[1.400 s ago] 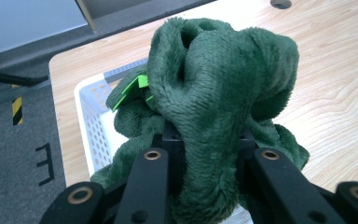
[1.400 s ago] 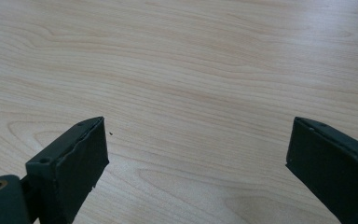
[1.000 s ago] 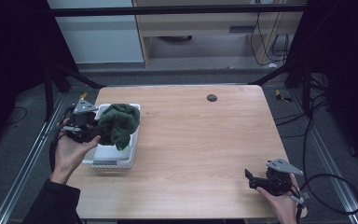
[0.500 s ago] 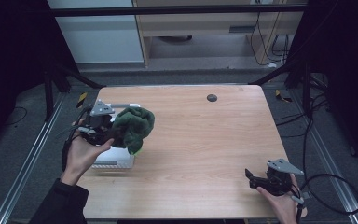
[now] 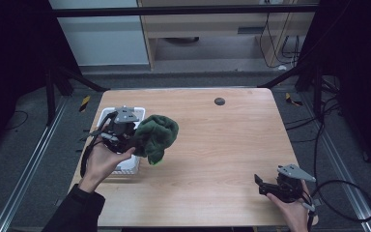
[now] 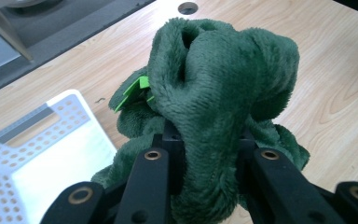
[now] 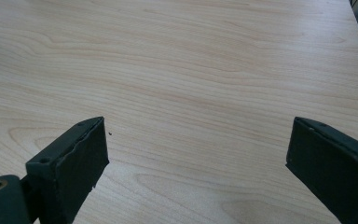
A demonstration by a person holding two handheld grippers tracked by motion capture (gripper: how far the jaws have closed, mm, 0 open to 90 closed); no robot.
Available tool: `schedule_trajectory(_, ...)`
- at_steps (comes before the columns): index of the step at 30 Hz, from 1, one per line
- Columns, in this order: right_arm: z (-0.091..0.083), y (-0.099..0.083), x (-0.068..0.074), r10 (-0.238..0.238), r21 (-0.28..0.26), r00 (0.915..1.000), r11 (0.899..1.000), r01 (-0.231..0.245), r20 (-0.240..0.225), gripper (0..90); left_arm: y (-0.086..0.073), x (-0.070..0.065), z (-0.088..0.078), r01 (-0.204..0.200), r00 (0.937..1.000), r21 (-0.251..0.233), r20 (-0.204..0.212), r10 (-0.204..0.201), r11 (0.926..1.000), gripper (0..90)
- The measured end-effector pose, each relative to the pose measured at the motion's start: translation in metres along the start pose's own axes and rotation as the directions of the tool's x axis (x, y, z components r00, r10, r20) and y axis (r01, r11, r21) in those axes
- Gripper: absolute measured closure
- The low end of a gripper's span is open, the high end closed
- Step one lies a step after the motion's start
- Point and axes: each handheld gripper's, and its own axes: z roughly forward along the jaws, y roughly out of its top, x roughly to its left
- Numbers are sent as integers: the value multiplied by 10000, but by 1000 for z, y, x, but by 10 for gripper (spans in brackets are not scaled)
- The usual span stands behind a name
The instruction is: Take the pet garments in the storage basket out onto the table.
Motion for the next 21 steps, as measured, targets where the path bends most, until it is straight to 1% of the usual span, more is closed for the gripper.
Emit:
schedule_trajectory(7,0,0,0,-28,-33,10000,10000,28,24,54,2,-10,12,-197,9992,119,363,192,9997,747)
schedule_trajectory(12,0,0,-1,-42,-90,10000,10000,42,79,54,1,-16,22,-228,9983,173,538,219,9996,747)
schedule_trajectory(16,0,0,-1,-56,-95,10000,9999,56,78,54,2,-21,29,-291,9966,240,783,272,9993,747)
schedule_trajectory(21,0,0,-1,-33,-101,9999,9999,34,97,54,4,-29,37,-416,9944,310,981,383,9987,747)
